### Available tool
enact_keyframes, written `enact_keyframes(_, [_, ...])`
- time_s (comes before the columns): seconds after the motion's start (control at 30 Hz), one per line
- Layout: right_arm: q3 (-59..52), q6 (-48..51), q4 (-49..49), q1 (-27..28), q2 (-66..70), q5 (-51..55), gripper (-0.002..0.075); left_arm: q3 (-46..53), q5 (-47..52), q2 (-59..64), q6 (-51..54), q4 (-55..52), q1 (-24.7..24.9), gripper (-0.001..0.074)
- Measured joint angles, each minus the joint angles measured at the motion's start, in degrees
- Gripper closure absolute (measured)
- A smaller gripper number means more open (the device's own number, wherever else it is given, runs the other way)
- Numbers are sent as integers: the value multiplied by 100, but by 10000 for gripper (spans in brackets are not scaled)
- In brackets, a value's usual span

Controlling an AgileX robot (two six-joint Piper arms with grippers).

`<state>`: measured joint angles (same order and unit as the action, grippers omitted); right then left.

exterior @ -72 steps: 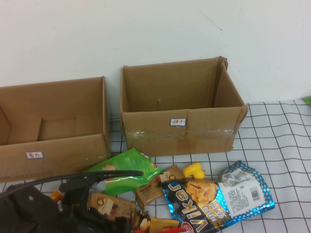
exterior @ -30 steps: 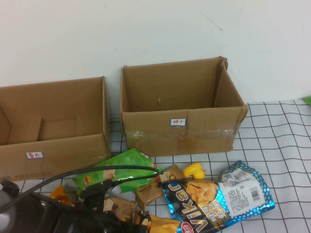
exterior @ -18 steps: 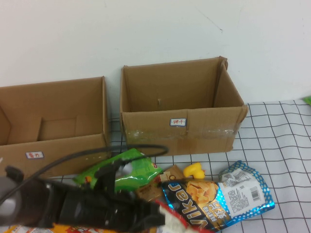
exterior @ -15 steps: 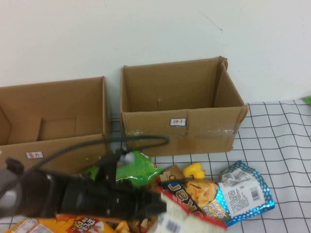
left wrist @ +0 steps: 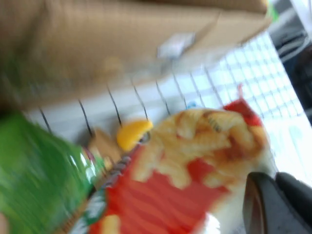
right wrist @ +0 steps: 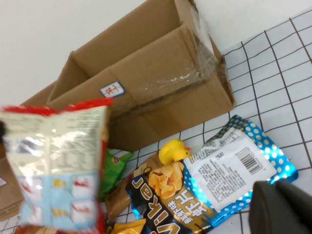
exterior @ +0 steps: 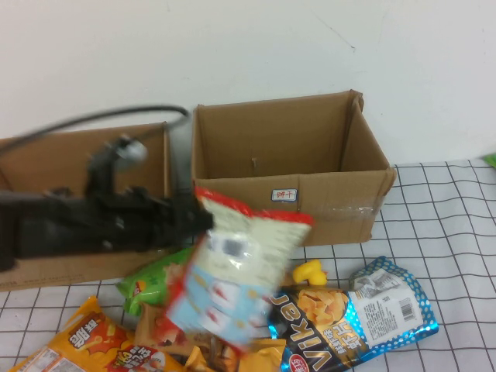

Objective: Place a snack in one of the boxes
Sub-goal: Pick up the potato chip

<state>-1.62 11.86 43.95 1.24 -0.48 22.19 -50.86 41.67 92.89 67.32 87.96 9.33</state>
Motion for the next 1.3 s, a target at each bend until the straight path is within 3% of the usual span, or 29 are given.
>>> enact_keyframes(0.27, [0,0,0,0,0,0,727,-507,197,-900,-70,-405,-847,735])
enact_keyframes(0.47, [0,0,0,0,0,0,727,-1396,540,-1001,-822,-1212,-1388,735])
enact_keyframes(0.6, [0,0,0,0,0,0,727,-1625,746,-1001,-1163,-2205,-1359,735])
enact_keyframes(0.73, [0,12,0,0,0,0,727,-1625,786,-948,-1588,-3588,-801,710])
enact_keyframes(0.83, [0,12,0,0,0,0,727,-1625,684,-805,-1905,-4515,-204,575])
enact_keyframes(0.97, [0,12,0,0,0,0,727,-1625,259,-411,-2527,-4925,366,239])
enact_keyframes(1.03, [0,12,0,0,0,0,727,-1625,-40,-132,-2951,-4936,466,132])
enact_keyframes(1.13, [0,20,0,0,0,0,727,-1625,-427,302,-3442,-4887,477,69])
enact_keyframes(1.3, [0,20,0,0,0,0,727,-1625,-920,934,-3388,-4255,477,45])
